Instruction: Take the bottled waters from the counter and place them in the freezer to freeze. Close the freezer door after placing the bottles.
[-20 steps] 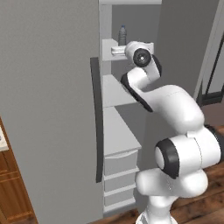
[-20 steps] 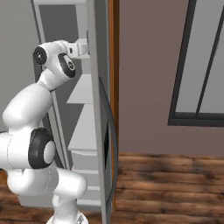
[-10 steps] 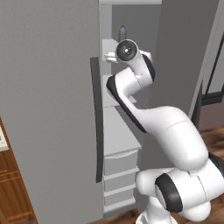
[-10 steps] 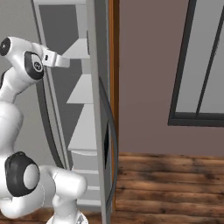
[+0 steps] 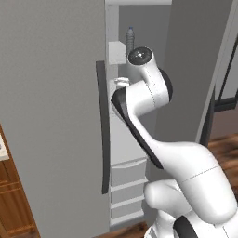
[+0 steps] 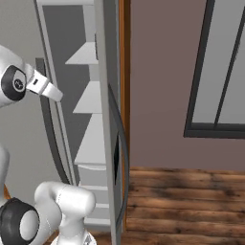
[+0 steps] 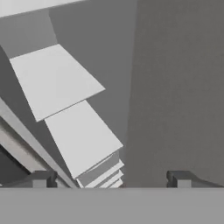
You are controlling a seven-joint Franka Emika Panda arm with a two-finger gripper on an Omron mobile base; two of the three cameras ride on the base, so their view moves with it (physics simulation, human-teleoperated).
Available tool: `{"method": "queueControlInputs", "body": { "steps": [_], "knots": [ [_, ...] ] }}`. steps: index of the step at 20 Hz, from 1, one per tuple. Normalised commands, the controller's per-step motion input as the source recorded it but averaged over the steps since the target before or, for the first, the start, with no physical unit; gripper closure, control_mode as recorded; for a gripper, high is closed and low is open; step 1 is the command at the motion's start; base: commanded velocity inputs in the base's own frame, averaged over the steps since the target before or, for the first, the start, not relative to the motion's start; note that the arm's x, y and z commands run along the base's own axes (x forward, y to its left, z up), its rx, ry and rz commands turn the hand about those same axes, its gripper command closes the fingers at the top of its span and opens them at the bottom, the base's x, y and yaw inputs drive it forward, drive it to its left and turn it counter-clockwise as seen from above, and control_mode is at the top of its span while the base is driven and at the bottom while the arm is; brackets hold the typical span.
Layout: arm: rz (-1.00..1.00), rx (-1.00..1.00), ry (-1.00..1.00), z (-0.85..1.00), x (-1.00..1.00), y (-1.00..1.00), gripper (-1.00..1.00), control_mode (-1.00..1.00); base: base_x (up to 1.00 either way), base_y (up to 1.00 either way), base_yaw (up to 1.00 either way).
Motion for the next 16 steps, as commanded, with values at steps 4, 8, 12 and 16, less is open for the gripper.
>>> {"method": "queueControlInputs", "body": {
  "steps": [4, 8, 12, 16],
  "knots": [
    [0.00, 0.01, 0.00, -0.30, -0.28, -0.18, -1.00, -1.00, 0.00, 0.00, 0.00],
    [0.00, -0.02, -0.02, -0.20, -0.14, 0.01, -1.00, -1.00, 0.00, 0.00, 0.00],
    [0.00, 0.00, 0.00, -0.12, -0.25, 0.10, -1.00, 1.00, -0.75, 0.64, 0.00],
    [0.00, 0.00, 0.00, 0.00, 0.00, 0.00, -1.00, 1.00, -1.00, 1.00, 0.00]
  ]
}}
